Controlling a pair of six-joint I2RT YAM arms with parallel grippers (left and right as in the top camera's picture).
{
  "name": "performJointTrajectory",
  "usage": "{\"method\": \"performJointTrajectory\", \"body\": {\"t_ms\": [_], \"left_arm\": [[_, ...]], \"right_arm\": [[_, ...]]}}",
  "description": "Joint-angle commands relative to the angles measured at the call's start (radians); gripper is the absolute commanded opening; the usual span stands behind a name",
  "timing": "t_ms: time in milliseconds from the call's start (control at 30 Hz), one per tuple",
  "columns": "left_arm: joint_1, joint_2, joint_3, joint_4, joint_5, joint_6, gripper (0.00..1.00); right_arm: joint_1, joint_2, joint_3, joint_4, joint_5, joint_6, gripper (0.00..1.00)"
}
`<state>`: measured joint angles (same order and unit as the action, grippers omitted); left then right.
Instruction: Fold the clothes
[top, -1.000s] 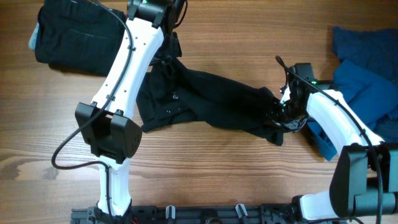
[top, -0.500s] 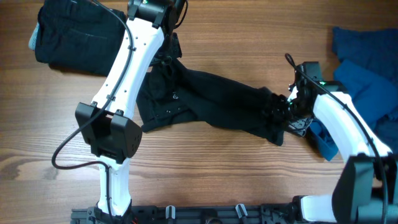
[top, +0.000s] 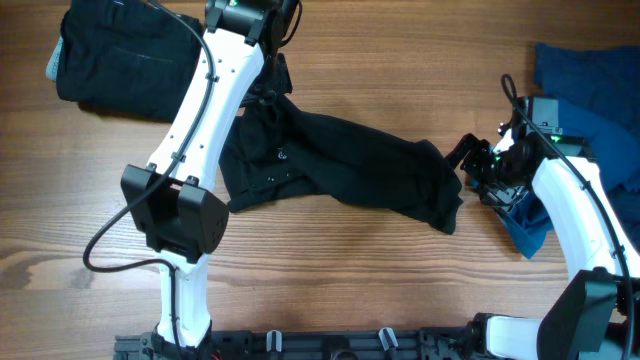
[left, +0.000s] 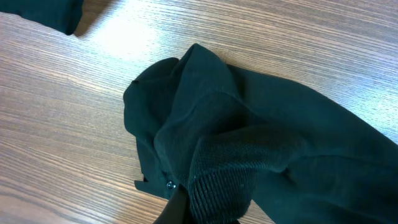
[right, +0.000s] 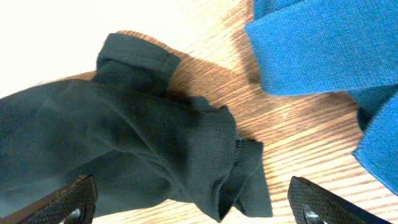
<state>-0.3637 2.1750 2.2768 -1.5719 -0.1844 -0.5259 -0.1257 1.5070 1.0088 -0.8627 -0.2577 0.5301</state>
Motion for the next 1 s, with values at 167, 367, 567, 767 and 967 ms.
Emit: {"method": "performJointTrajectory", "body": {"t_ms": [167, 367, 567, 767, 967], "left_arm": [[0.002, 0.008, -0.002, -0.004, 0.004, -0.002, 0.04], [0.002, 0.008, -0.002, -0.012, -0.003, -0.002, 0.04], [0.002, 0.008, -0.002, -0.012, -0.007, -0.002, 0.04], [0.002, 0.008, -0.002, -0.012, -0.007, -0.002, 0.04], [0.002, 0.008, -0.002, -0.011, -0.007, -0.002, 0.04]], "right_arm": [[0.001, 0.075, 0.012, 0.058, -0.168, -0.007, 0.91], [0.000, 0.162, 0.012, 0.077, -0.192, 0.020, 0.92], [-0.005, 0.189, 0.012, 0.083, -0.188, 0.023, 0.92], [-0.012, 0.192, 0.012, 0.100, -0.180, 0.023, 0.92], [-0.016, 0.206, 0.010, 0.113, -0.180, 0.023, 0.92]]}}
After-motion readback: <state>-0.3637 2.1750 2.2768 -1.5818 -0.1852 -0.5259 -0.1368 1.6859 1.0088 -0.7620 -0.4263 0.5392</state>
